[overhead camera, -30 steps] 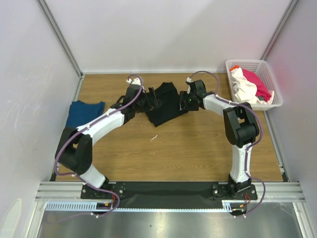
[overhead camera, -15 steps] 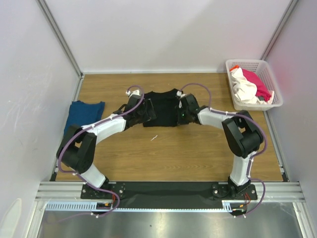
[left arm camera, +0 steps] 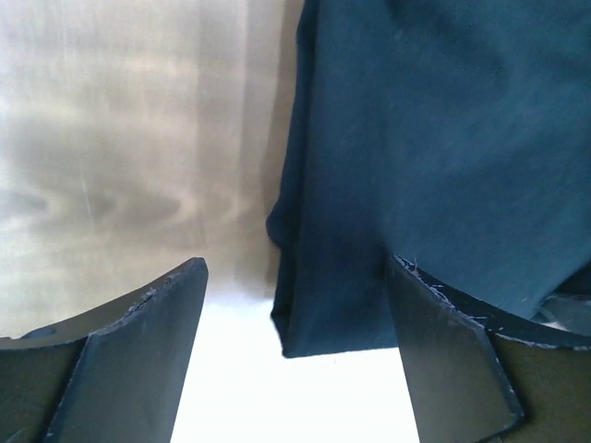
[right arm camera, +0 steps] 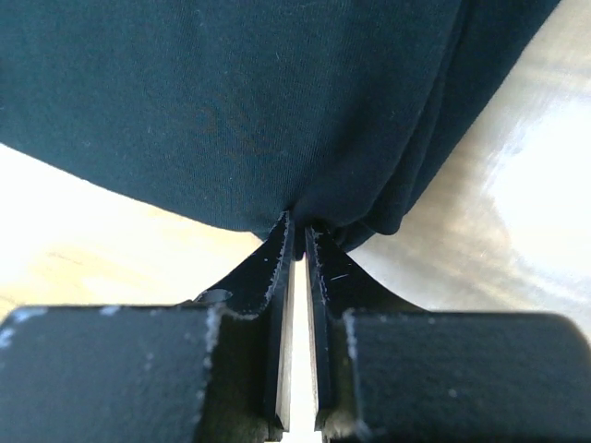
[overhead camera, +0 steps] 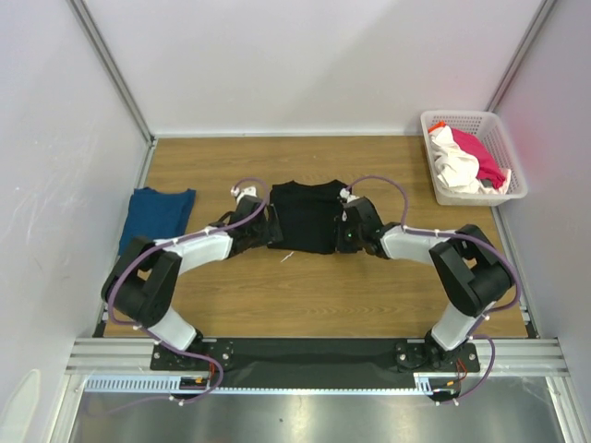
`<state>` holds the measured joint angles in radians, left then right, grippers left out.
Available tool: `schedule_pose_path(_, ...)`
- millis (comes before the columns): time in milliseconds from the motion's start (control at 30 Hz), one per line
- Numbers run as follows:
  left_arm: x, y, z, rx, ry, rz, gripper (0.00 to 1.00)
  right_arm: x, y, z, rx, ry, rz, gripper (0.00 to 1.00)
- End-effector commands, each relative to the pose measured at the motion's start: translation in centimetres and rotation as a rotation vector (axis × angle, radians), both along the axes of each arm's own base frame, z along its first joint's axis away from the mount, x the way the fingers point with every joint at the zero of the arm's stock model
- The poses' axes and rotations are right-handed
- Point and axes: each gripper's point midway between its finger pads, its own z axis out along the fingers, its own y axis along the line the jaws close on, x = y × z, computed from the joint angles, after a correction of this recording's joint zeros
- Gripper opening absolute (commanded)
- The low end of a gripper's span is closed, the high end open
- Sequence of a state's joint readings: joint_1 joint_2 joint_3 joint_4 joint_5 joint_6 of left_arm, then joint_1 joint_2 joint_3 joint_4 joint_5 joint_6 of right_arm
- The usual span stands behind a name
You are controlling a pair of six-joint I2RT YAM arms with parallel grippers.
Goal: Fold and stack the t-shirts
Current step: Neatly place the folded tshirt to the corner
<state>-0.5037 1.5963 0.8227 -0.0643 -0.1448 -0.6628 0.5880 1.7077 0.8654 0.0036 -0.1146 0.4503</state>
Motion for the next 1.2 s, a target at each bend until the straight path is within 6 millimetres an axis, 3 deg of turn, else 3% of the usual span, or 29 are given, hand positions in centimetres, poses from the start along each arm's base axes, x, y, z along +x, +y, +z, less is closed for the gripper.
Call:
schedule_pose_path(0,-1.2,-1.3,1.7,-0.053,-0.063,-0.056,0.83,-4.3,-1.2,-2.6,-0.036,0.123,0.006,0.03)
schedule_pose_path(133,-4.5,-2.6,1.2,-0.065,-0.044,-0.094,0.83,-6.6,-1.7,-1.9,-0.011,0.135,-0.002,0.00)
schedule_pose_path(333,-9.6,-2.2,1.4,-0.068,-0.007,-0.087,0.82,-10.5,-3.1,-2.0,-0.031,0.179,0.003,0.01)
schedule_pose_path(367,-10.2,-1.6,1.3,-0.064,0.001,-0.079,0.82,-11.0,-3.1,-1.6,-0.022,0.176,0.008,0.03)
schedule_pose_path(467,-10.5,-0.7,4.4,-0.067,-0.047,-0.068,0.84,-11.9,-3.7,-0.5,-0.033,0.201,0.001,0.27)
schedule_pose_path(500,-10.3,-0.6,6.3,-0.079,-0.090,-0.077,0.85,-11.6,-4.1,0.1,-0.046,0.192,-0.014,0.41)
schedule_pose_path(533,-9.9,-0.7,8.2,-0.075,-0.115,-0.082,0.86,-11.3,-4.3,0.9,-0.055,0.177,-0.014,0.46)
schedule_pose_path(600,-9.1,-0.7,10.8,-0.045,-0.170,-0.119,0.89,-9.5,-5.1,4.5,-0.026,0.130,-0.054,0.57)
schedule_pose_path(633,-8.1,-1.0,12.7,-0.039,-0.190,-0.125,0.91,-9.1,-5.5,5.7,-0.019,0.119,-0.056,0.59)
schedule_pose_path(667,-7.5,-1.1,13.3,-0.030,-0.192,-0.136,0.92,-8.1,-5.8,7.1,0.011,0.095,-0.074,0.61)
schedule_pose_path(700,-6.8,-1.3,13.8,-0.050,-0.177,-0.181,0.92,-6.1,-6.2,10.0,0.083,0.048,-0.099,0.61)
schedule_pose_path(800,-4.2,-3.6,15.1,-0.205,-0.128,-0.305,0.89,-2.4,-7.2,13.1,0.197,-0.015,-0.127,0.50)
schedule_pose_path(867,-2.9,-4.9,14.9,-0.280,-0.104,-0.383,0.87,-1.1,-6.3,14.3,0.305,-0.014,-0.093,0.46)
schedule_pose_path(900,-2.3,-5.1,15.2,-0.316,-0.103,-0.416,0.86,-0.2,-6.1,15.4,0.346,-0.020,-0.083,0.39)
schedule_pose_path(933,-1.5,-5.5,16.4,-0.331,-0.112,-0.436,0.86,1.1,-6.1,14.6,0.371,0.012,-0.092,0.35)
schedule_pose_path(967,-0.8,-5.8,15.0,-0.314,-0.068,-0.466,0.85,1.4,-5.6,15.0,0.409,0.043,-0.075,0.31)
schedule_pose_path(1033,0.0,-6.5,15.3,-0.317,-0.039,-0.499,0.84,3.2,-4.5,15.6,0.465,0.099,-0.075,0.27)
schedule_pose_path(1067,0.3,-7.0,14.0,-0.328,0.014,-0.516,0.83,3.2,-3.6,16.3,0.503,0.110,-0.030,0.26)
schedule_pose_path(1167,0.4,-8.7,13.3,-0.401,0.070,-0.578,0.79,4.6,-2.1,16.4,0.544,0.119,0.021,0.26)
